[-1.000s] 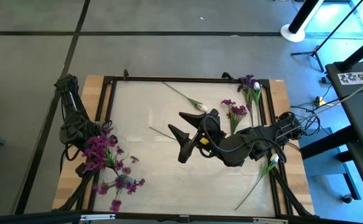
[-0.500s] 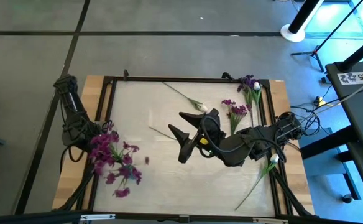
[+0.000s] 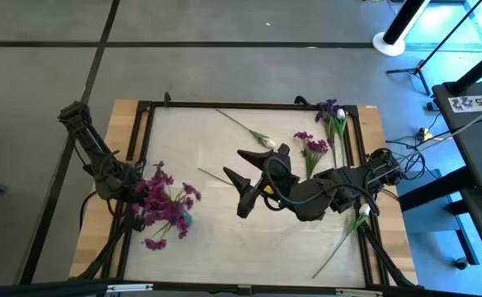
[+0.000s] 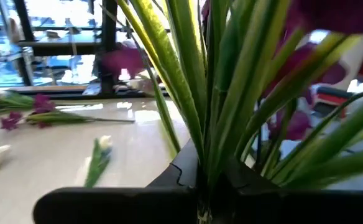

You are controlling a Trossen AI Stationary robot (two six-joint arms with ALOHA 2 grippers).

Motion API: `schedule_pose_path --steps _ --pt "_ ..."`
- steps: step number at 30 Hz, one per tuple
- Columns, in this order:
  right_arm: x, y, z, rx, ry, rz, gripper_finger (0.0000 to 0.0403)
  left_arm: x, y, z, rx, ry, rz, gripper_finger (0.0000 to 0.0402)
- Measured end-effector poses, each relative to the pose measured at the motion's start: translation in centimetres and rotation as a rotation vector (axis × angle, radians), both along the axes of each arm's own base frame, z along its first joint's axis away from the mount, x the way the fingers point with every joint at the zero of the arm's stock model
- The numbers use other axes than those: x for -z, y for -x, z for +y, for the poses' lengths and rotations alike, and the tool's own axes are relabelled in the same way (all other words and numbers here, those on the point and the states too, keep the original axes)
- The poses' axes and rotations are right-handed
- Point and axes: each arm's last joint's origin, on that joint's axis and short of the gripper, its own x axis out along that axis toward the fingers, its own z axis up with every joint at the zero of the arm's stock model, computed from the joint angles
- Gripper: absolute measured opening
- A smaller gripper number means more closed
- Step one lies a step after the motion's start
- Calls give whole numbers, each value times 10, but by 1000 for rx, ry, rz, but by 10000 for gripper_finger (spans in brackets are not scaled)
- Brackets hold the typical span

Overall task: Sort flowers into vase by color
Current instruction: Put the bottom light purple flowers into the blue vase

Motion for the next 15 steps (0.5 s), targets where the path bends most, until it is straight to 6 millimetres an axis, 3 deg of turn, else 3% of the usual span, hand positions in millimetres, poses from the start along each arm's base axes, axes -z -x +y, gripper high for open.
schedule_pose_path --steps 15 --pt "2 0 0 -2 10 22 264 16 -17 -3 -57 54 66 8"
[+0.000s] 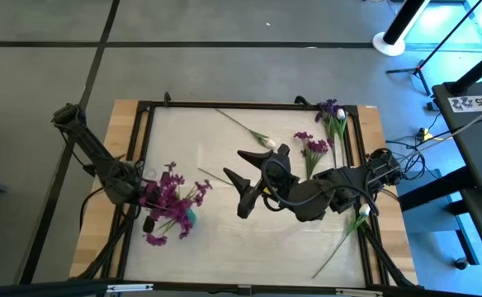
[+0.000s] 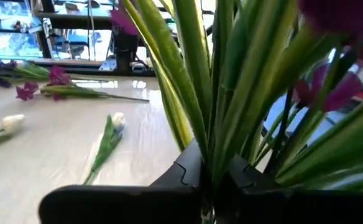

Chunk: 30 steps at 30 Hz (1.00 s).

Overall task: Sort flowers into vase by color
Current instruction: Put the bottom light purple flowers into the blue vase

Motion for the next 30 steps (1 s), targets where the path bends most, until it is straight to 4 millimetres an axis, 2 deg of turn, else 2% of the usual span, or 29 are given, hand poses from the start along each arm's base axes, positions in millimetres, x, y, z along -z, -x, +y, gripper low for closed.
schedule_pose_path --steps 6,9,16,24,30 --pt "0 0 0 0 0 1 264 23 7 8 -3 149 -153 8" --pt "0 0 0 0 1 2 264 31 10 11 -12 118 -161 8" --pt "3 -1 -3 7 20 37 264 32 10 10 27 3 -169 14" --pt "6 -3 -7 1 31 65 264 37 10 10 22 -36 -129 62" --pt "7 -5 -12 -1 33 77 264 23 6 6 24 -29 -132 115"
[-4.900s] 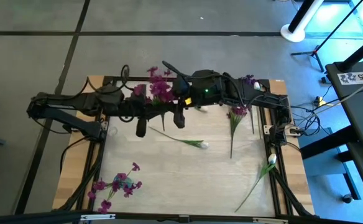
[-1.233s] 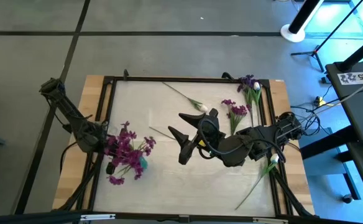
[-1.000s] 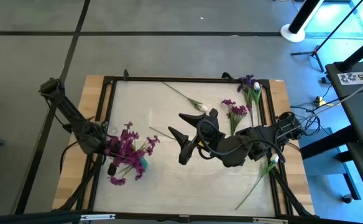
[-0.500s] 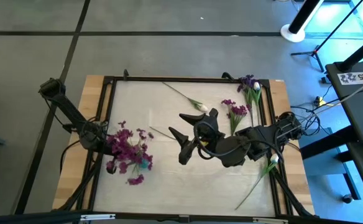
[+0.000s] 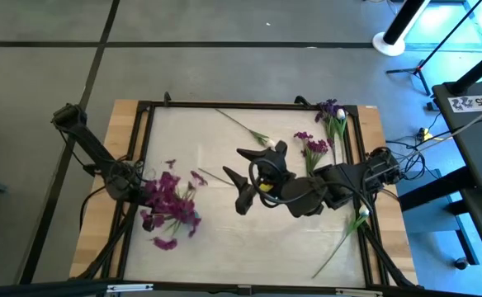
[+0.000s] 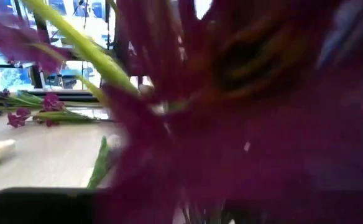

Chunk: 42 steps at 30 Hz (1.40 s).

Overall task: Sort flowers into vase by color
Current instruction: Put the bottom light purple flowers into the blue vase, then put the light purple flowers into the blue vase

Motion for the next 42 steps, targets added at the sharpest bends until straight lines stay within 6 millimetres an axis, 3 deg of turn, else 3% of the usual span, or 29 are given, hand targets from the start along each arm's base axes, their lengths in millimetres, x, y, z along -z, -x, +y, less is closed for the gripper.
schedule_pose_path --steps 20,37,42 --pt "17 -3 -14 -63 -99 118 264 -39 0 0 -37 81 292 197" --pt "44 13 -20 35 -263 309 264 -63 14 12 -57 262 598 204" --pt "61 32 -27 143 -375 471 264 -87 20 20 -101 292 648 204"
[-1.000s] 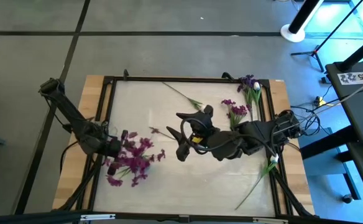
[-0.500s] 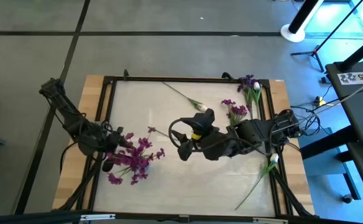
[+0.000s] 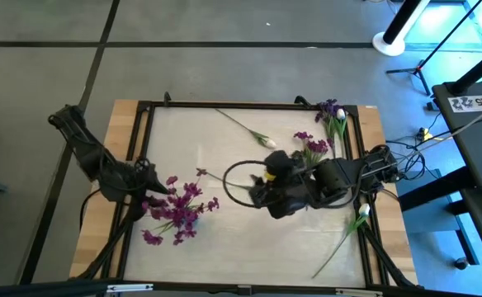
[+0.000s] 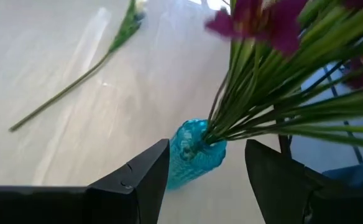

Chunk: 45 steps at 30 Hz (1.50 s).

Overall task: Sort flowers into vase by color
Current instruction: Put the light purple flowers into the blue vase

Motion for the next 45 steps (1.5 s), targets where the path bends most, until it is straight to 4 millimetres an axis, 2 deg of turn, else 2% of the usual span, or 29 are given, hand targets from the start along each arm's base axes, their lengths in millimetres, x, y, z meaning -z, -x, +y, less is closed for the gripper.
schedule_pose_path --steps 2,5,8,11,14,19,23,27,30,34,37,41,45 --pt "8 8 -6 101 -75 69 264 -12 3 4 -20 16 13 204" --pt "25 5 -15 116 -147 111 264 -33 9 9 -59 71 18 204" --pt "51 8 -36 286 -172 205 264 -52 14 14 -84 129 2 204" --pt "83 8 -61 333 -202 256 264 -69 16 17 -103 202 -41 204" --pt "116 21 -93 430 -234 417 264 -80 18 18 -123 267 -68 204" --pt "163 49 -145 527 -271 630 264 -83 16 16 -150 331 -79 204" --pt "208 66 -179 508 -373 687 264 -79 11 10 -158 326 -50 204" --pt "247 81 -198 482 -457 691 264 -75 7 2 -162 390 26 204" --pt "268 95 -205 499 -495 702 264 -69 7 -2 -205 466 135 204" --pt "285 110 -214 498 -555 694 260 -62 8 -6 -270 509 247 204" --pt "290 112 -218 453 -585 676 237 -58 9 -6 -308 500 280 204" --pt "288 106 -219 414 -563 648 174 -58 6 -5 -369 462 212 204" --pt "278 97 -219 374 -492 610 91 -59 6 3 -436 427 142 204"
